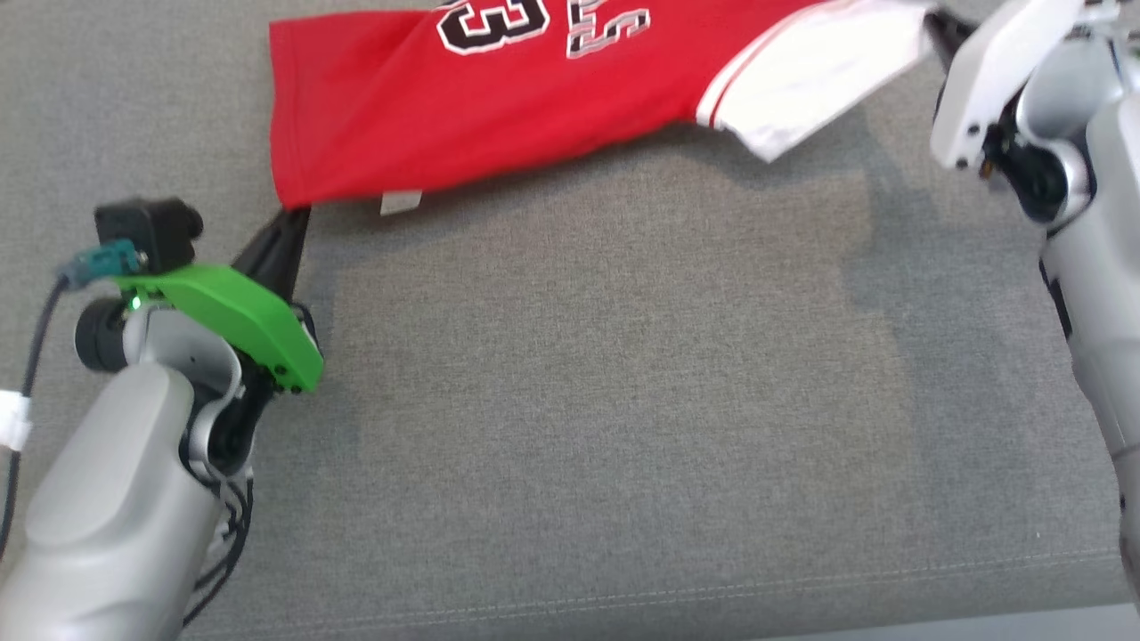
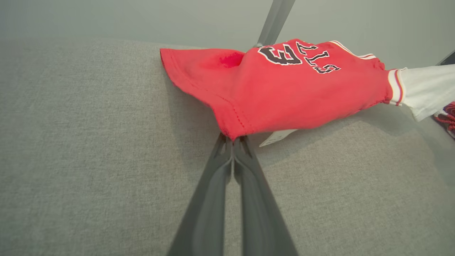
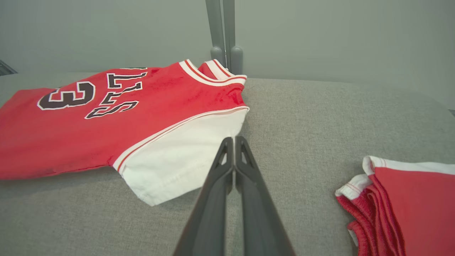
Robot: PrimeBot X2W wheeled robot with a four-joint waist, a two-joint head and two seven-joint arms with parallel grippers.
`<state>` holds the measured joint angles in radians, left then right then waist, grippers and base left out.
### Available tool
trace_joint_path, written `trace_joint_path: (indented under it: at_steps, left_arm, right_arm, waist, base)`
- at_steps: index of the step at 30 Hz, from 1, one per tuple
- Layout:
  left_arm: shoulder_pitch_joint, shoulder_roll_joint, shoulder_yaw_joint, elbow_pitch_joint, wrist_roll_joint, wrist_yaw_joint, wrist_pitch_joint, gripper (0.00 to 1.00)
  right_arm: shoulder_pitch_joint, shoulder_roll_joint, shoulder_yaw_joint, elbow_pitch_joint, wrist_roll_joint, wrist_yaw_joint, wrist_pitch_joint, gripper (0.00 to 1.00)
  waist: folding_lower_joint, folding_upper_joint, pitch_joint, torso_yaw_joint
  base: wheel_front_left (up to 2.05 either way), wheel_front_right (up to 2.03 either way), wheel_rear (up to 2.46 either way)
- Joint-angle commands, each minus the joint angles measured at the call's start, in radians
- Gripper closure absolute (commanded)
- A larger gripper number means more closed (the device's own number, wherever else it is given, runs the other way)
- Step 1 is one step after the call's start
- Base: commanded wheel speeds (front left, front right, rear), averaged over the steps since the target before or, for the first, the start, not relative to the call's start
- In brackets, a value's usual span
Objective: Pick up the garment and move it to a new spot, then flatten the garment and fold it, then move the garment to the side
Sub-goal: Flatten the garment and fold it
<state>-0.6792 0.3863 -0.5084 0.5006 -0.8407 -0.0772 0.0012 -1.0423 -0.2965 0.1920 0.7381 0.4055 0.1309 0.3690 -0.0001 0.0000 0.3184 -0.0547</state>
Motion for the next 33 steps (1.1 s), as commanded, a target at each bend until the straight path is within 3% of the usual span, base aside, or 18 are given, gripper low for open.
trace_joint_path:
  at_steps: [1,6,11,20,33]
  left_arm:
    - [0.045,0.016,-0.011,-0.011,0.002,0.010,0.024,1.00]
    - [0.193,0.055,-0.056,-0.098,-0.025,0.064,0.158,1.00]
    - [0.305,0.096,-0.106,-0.214,-0.031,0.114,0.268,1.00]
    - [0.438,0.184,-0.151,-0.375,-0.011,0.237,0.397,1.00]
    - [0.542,0.292,-0.184,-0.535,0.029,0.364,0.504,1.00]
  right_arm:
    - [0.060,-0.029,0.014,-0.037,0.027,-0.001,0.040,1.00]
    - [0.303,-0.142,0.024,-0.271,0.146,-0.001,0.233,1.00]
    - [0.517,-0.191,-0.042,-0.475,0.195,-0.001,0.378,1.00]
    - [0.801,-0.156,-0.184,-0.718,0.229,-0.001,0.607,1.00]
    - [1.084,-0.079,-0.351,-0.970,0.324,0.000,0.881,1.00]
  waist:
    - [0.0001,0.0000,-0.090,0.001]
    - [0.0001,0.0000,-0.147,0.006]
    - [0.0001,0.0000,-0.180,0.009]
    - [0.0001,0.0000,-0.221,0.017]
    - [0.0001,0.0000,-0.232,0.034]
  base:
    - [0.00,0.00,0.00]
    - [0.00,0.00,0.00]
    - [0.00,0.00,0.00]
    - [0.00,0.00,0.00]
    - [0.00,0.00,0.00]
